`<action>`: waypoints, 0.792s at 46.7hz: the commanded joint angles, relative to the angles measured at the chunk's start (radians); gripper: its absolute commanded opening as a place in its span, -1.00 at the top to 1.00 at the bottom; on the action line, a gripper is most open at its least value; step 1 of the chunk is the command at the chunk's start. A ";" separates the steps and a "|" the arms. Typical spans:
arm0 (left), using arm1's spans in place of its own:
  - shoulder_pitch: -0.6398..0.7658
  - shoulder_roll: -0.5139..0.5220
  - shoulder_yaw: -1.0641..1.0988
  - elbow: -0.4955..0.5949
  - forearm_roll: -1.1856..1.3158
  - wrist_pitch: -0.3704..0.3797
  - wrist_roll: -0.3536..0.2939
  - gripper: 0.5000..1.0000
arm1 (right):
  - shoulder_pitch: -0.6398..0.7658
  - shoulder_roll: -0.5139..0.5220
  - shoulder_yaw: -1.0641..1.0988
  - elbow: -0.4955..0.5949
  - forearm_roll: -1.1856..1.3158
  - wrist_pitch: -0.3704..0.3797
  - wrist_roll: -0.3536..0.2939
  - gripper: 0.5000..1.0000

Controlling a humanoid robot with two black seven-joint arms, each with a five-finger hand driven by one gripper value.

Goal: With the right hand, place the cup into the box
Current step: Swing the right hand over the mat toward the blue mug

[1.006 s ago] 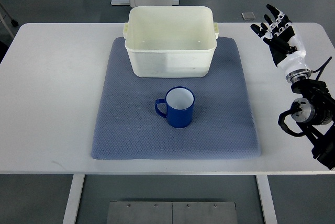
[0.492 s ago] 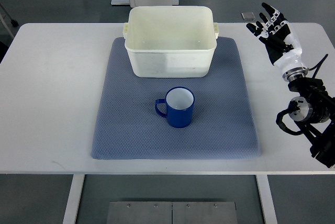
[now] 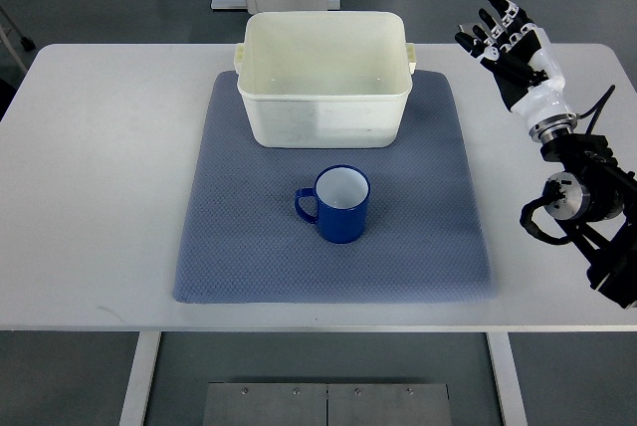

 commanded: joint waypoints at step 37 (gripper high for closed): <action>0.000 0.000 0.000 0.000 0.000 0.000 0.000 -1.00 | 0.014 -0.072 -0.143 0.359 -0.290 0.005 -0.082 -1.00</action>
